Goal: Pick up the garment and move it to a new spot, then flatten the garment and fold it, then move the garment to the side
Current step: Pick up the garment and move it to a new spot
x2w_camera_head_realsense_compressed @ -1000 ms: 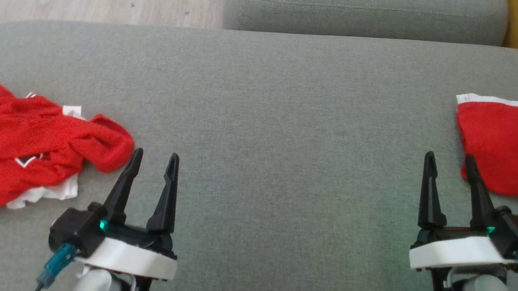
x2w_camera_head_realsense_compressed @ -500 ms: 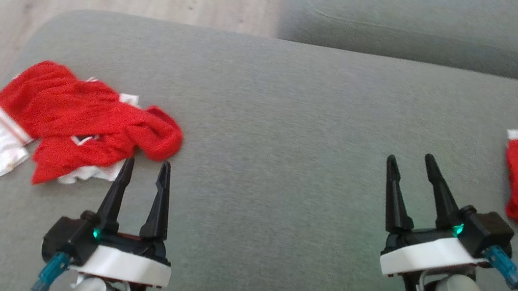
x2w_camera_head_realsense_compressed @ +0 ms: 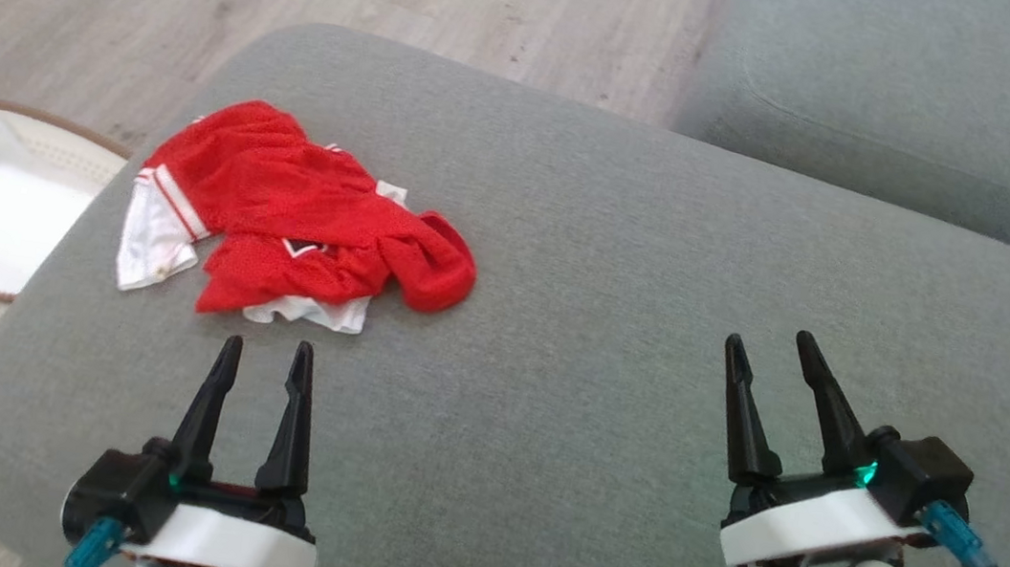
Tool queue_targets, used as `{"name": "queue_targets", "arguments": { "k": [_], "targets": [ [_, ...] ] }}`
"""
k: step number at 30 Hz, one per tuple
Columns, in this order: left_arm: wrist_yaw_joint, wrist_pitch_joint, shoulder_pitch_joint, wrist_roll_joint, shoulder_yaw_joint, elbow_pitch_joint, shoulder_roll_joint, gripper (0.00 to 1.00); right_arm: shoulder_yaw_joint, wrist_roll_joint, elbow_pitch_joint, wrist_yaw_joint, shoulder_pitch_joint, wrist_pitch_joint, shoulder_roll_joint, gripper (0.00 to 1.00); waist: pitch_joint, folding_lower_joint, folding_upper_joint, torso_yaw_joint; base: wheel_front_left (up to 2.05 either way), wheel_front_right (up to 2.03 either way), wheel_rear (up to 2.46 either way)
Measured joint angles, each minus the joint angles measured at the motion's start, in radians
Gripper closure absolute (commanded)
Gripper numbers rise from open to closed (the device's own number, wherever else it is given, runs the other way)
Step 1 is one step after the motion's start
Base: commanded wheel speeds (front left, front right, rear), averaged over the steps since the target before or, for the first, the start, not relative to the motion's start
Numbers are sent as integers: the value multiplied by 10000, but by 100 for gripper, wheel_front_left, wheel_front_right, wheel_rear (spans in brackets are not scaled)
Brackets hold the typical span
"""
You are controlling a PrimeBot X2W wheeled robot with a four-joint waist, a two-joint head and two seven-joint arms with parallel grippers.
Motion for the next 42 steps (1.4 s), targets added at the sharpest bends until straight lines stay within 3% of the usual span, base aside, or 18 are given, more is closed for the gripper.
{"name": "queue_targets", "arguments": {
  "k": [6, 17, 22, 27, 34, 42],
  "targets": [
    [-2, 0, 1, 31, 82, -6, 2, 0, 182, 81, 27, 0, 0, 0, 0, 0, -53, 0, 0, 196, 0, 0, 0],
    [42, 0, -179, 184, 663, 12, -4, 0, 151, -161, -81, 0, -42, 0, 0, 0, 630, 1, 0, -43, 0, 0, 0],
    [-50, 0, -1168, 539, 1340, 366, 69, 0, -140, -709, -493, 0, -333, 0, 0, 0, 1335, 2, 0, -275, 0, 0, 0],
    [-203, 0, -2903, 543, 1569, 1749, 717, 0, -784, -1528, -815, 0, -905, 0, -2, 0, 2174, 3, 0, -435, 0, 0, 0],
    [-299, 1517, -5672, 522, 853, 4543, 1831, 0, -1505, -2222, -1149, 0, -1267, 0, -6, 0, 3281, 4, -1, -524, 0, 0, 0],
    [-368, 3095, -7498, -619, -1097, 6721, 2527, 0, -1632, -2433, -1588, 0, -1715, 50, -19, 0, 4211, 3, -1, -781, 0, 0, 0]
  ]
}}
